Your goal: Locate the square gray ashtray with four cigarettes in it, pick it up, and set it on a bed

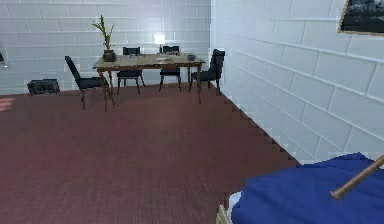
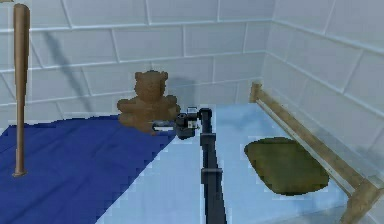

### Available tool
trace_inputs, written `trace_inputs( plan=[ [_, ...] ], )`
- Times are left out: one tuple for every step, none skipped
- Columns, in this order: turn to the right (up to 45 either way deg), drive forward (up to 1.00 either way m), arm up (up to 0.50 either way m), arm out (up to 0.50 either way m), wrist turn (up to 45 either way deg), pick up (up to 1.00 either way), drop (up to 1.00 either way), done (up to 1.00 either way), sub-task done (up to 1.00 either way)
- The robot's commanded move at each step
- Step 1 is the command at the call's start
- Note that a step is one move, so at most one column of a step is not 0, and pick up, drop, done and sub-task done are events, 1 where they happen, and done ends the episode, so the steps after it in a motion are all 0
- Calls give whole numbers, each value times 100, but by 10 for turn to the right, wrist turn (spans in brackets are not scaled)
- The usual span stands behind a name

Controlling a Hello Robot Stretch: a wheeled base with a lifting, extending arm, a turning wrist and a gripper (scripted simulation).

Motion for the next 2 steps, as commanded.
trace_inputs(
  plan=[
    [0, 0, -32, 0, 0, 0, 0, 0, 0],
    [0, 0, 0, 0, 0, 0, 100, 0, 0]
  ],
)
